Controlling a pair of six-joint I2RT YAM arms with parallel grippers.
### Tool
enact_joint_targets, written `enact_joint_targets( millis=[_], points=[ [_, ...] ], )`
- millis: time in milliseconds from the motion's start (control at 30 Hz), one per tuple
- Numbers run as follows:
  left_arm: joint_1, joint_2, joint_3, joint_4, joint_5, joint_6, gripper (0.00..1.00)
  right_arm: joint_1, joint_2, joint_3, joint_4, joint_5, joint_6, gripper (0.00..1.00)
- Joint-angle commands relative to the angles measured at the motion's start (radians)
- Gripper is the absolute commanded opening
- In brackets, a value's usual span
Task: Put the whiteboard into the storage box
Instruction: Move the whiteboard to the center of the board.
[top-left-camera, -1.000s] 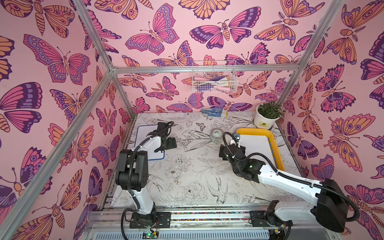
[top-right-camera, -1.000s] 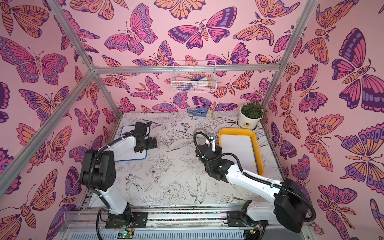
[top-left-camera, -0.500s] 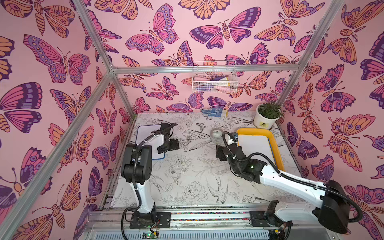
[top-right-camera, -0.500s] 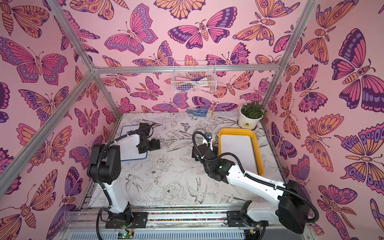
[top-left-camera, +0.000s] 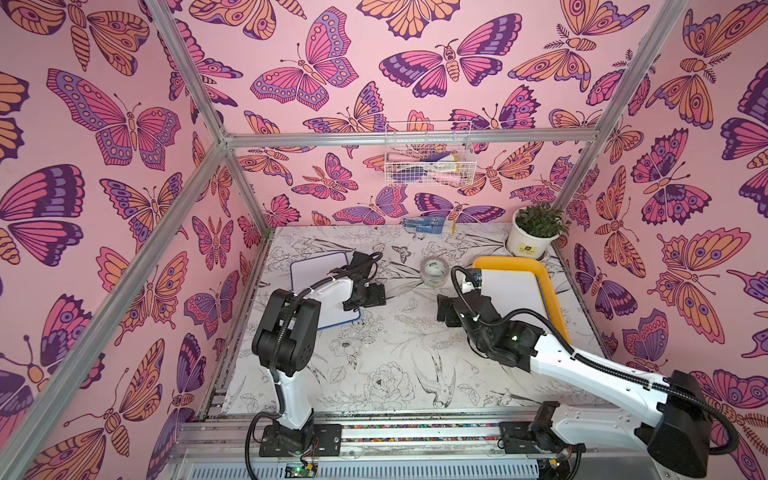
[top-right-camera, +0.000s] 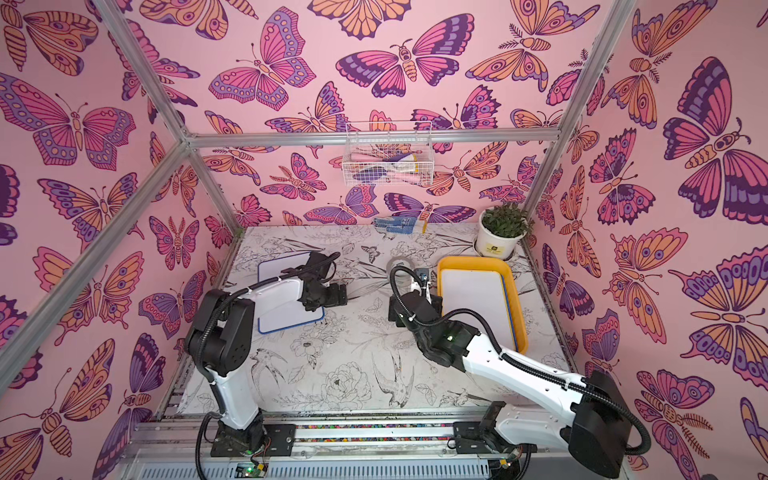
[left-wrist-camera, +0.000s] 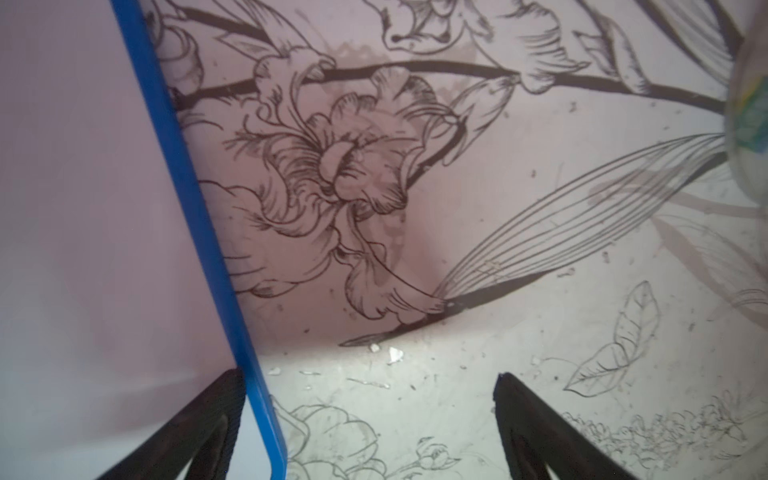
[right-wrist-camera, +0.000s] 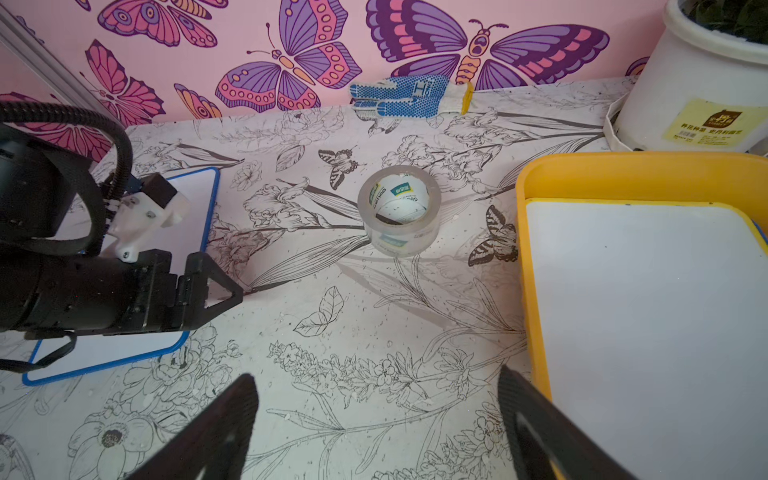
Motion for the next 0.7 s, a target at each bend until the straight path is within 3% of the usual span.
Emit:
enact_joint_targets(
  millis=[0, 433, 667],
  points=[
    [-0.085, 0.008, -0.124, -0.044, 0.151, -0.122, 0.95, -0.021, -0.019, 0.033, -0.034, -0.052, 0.028, 0.92],
    [-0.424, -0.121, -0.202, 0.044, 0.123, -0.271, 0.94, -0.104, -0.065, 0.008, -0.058, -0.172, 0.118, 0.92],
    [-0.429, -0.363, -0.244, 0.059, 0.131, -0.187, 0.96, -0.165, -0.141, 0.0, -0.09, -0.188, 0.104, 0.94]
  ],
)
